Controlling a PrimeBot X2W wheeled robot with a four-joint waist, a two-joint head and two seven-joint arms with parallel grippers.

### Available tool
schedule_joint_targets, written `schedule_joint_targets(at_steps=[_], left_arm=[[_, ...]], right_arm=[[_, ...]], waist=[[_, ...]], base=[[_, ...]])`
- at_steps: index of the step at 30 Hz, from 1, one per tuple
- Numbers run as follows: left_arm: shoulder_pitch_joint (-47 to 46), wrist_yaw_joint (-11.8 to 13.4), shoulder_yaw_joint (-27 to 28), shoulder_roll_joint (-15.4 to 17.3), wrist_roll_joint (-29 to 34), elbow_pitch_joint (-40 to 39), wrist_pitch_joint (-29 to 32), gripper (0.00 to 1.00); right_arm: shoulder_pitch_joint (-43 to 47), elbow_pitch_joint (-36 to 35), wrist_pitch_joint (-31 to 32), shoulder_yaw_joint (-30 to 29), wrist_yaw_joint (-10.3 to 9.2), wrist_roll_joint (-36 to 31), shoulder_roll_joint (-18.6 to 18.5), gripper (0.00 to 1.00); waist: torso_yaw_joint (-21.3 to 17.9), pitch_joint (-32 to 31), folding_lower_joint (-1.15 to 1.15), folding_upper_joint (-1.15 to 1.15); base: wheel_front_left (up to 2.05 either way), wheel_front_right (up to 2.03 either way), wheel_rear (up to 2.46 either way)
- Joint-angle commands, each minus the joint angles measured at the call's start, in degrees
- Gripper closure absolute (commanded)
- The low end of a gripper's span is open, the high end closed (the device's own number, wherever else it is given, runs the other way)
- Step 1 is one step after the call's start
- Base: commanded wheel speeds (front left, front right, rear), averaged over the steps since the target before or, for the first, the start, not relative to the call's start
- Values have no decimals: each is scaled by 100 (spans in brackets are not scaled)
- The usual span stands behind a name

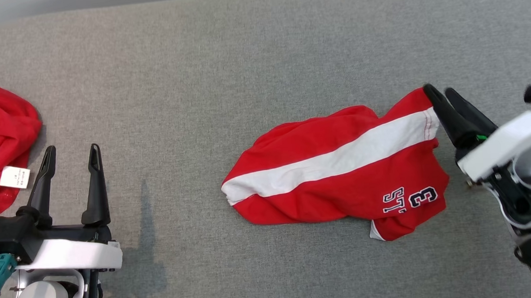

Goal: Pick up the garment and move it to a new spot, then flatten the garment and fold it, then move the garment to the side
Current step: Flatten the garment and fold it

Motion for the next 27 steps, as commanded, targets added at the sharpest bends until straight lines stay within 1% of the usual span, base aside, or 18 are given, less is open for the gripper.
schedule_joint_targets(at_steps=[1,5,8,10,11,13,16,19,23,27], left_arm=[[-30,-26,9,-2,24,31,-27,0],[42,-31,15,-27,1,75,-37,0],[83,-13,30,-36,-19,106,-40,0],[128,5,51,-7,-15,115,-43,0],[193,18,72,29,-17,109,-44,0],[223,30,70,56,-10,92,-25,0],[289,42,45,92,8,53,30,0],[365,60,1,98,14,21,80,0],[505,79,-65,72,18,3,133,0],[639,109,-115,55,-3,-21,191,0]], right_arm=[[255,-56,-199,26,3,24,-133,0],[583,-203,-599,-75,3,42,-296,0],[885,-388,-1104,-269,3,-213,-468,0],[996,-546,-1426,-403,3,-495,-530,0],[1065,-727,-1703,-547,3,-842,-552,0],[1124,-907,-1854,-645,3,-1275,-531,0],[1225,-1199,-1888,-699,2,-1951,-419,0],[1426,-1442,-1787,-732,2,-2505,-215,0],[1795,-1696,-1602,-793,2,-3023,94,0],[2144,-1891,-1479,-979,2,-3375,325,0]], waist=[[-45,-110,0,0],[-108,-253,0,0],[-197,-369,0,0],[-269,-441,0,0],[-341,-521,0,0],[-393,-604,0,0],[-441,-737,0,0],[-466,-875,0,0],[-491,-1042,0,0],[-503,-1166,0,0]], base=[[0,0,0],[0,0,0],[0,0,0],[0,0,0],[0,0,0],[0,0,0],[0,0,0],[0,0,0],[0,0,0],[0,0,0]])
